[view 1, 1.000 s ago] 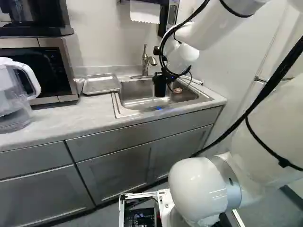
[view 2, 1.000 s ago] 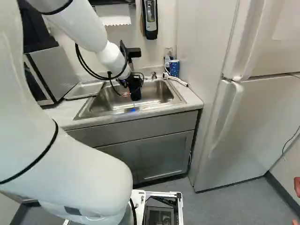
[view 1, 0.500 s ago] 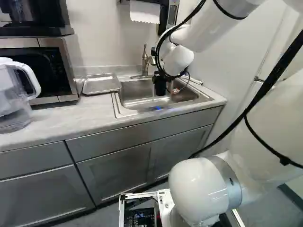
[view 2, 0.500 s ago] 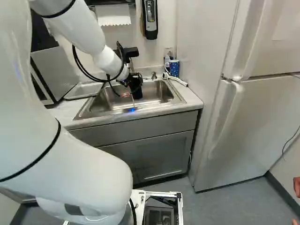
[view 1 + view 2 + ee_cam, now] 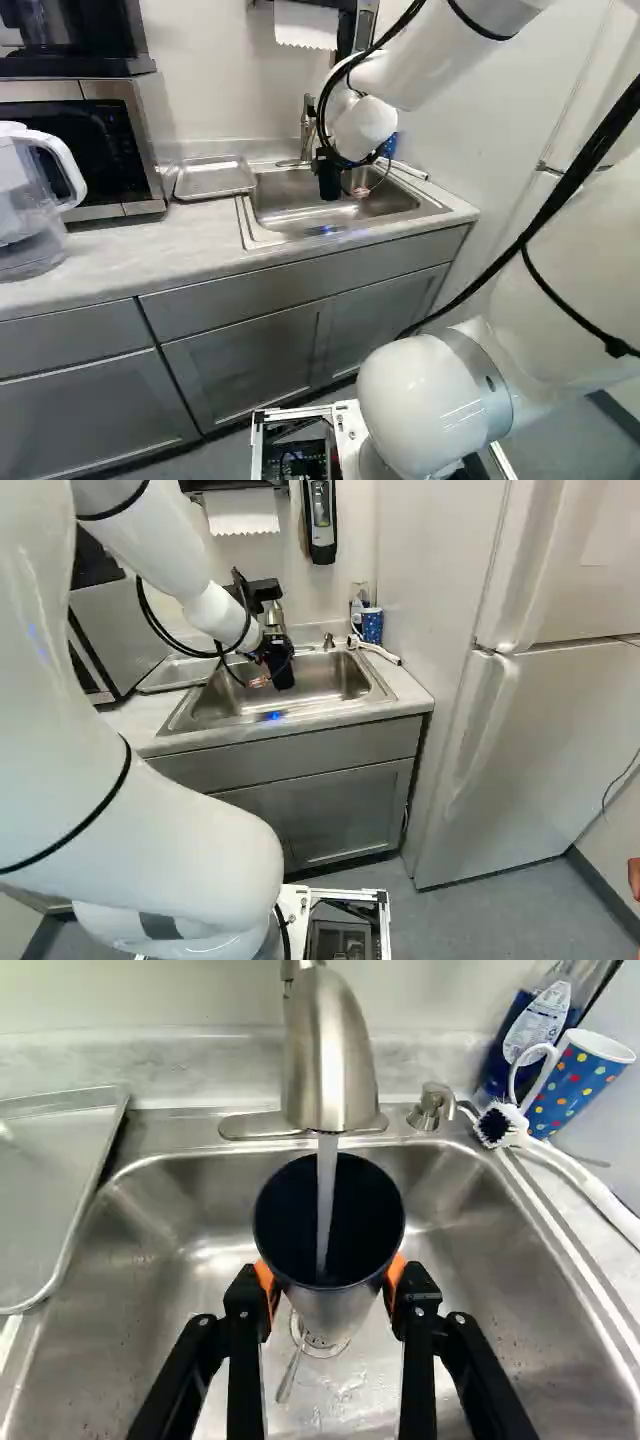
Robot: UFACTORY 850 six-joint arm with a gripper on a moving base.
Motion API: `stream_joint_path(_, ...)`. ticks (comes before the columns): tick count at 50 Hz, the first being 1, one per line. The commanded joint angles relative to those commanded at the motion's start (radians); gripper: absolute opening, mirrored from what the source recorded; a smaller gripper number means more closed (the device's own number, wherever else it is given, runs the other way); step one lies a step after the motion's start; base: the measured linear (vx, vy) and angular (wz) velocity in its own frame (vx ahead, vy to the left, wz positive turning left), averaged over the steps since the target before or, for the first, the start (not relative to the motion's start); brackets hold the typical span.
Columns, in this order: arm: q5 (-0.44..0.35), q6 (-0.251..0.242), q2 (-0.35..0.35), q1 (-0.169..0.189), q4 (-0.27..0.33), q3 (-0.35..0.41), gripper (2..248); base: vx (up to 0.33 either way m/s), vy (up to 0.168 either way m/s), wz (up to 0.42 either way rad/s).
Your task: Rinse the cup and place it in the tray
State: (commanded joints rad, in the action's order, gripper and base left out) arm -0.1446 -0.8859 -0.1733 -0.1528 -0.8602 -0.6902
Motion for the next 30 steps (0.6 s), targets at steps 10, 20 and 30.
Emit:
stream_joint_path(10, 0.000, 0.000, 0.000, 0.000, 0.000, 0.000, 122, 0.000, 0.000, 0.000)
stream_joint_path(20, 0.000, 0.000, 0.000, 0.000, 0.000, 0.000, 122, 0.000, 0.000, 0.000)
stream_joint_path(30, 0.000, 0.000, 0.000, 0.000, 0.000, 0.000, 122, 0.000, 0.000, 0.000)
